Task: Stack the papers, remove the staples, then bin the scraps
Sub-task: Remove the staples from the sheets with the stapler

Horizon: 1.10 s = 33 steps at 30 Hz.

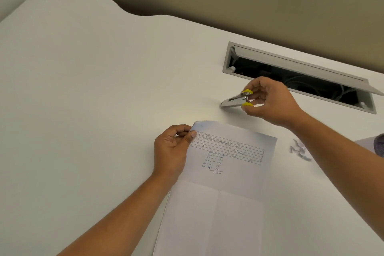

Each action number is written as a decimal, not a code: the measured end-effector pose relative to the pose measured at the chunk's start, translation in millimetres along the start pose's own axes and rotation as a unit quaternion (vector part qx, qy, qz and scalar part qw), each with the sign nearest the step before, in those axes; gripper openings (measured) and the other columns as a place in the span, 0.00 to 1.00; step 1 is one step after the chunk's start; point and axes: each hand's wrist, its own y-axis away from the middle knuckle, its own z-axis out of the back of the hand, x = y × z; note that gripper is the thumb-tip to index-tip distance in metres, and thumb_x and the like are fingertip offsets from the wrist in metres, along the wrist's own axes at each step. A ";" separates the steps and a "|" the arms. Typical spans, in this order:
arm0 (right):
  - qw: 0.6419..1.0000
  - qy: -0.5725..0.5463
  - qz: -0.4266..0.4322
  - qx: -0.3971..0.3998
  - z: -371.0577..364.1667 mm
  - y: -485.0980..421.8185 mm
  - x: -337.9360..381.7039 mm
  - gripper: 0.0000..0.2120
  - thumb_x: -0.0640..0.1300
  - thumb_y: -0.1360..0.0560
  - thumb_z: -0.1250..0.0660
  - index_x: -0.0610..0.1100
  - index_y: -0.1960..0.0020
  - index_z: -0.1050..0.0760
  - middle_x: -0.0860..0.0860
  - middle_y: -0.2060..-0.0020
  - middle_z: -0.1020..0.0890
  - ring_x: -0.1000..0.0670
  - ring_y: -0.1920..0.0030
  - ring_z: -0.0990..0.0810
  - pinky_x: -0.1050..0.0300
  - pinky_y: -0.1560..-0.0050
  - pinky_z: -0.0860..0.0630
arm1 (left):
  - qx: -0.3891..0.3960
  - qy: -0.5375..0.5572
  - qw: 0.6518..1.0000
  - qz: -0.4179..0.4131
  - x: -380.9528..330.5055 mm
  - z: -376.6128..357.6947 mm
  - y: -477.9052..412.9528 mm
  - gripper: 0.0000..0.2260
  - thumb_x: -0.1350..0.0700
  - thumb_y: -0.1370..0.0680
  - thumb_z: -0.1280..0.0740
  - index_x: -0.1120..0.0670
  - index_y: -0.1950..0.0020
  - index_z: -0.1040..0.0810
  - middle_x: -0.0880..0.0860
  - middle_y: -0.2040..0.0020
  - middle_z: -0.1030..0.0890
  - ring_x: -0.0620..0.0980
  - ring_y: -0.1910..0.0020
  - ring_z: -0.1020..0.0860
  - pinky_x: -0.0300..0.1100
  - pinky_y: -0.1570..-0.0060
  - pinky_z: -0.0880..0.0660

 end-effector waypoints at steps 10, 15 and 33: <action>0.991 0.127 -0.040 -0.030 -2.1 2.5 -50.1 0.20 0.46 0.36 0.20 0.50 0.45 0.21 0.55 0.49 0.18 0.54 0.54 0.20 0.67 0.62 0.27 | -0.001 -0.009 1.000 0.000 2.0 -0.7 -2.2 0.09 0.67 0.27 0.27 0.53 0.57 0.18 0.42 0.67 0.16 0.38 0.66 0.20 0.30 0.58 0.24; 0.984 0.172 -0.049 -0.025 -5.9 1.6 -56.0 0.22 0.48 0.35 0.21 0.48 0.42 0.21 0.50 0.45 0.19 0.52 0.53 0.21 0.68 0.58 0.31 | 0.003 -0.007 1.000 0.006 -1.1 -0.9 -0.3 0.09 0.68 0.27 0.28 0.53 0.57 0.18 0.42 0.67 0.16 0.38 0.66 0.20 0.30 0.59 0.24; 0.927 0.062 0.280 -0.240 -17.4 197.7 120.6 0.03 0.33 0.34 0.25 0.38 0.65 0.17 0.50 0.63 0.19 0.48 0.63 0.19 0.53 0.66 0.25 | 0.175 -0.164 0.880 -0.410 -145.3 15.6 111.5 0.08 0.59 0.26 0.28 0.54 0.48 0.19 0.51 0.52 0.18 0.47 0.48 0.17 0.39 0.47 0.22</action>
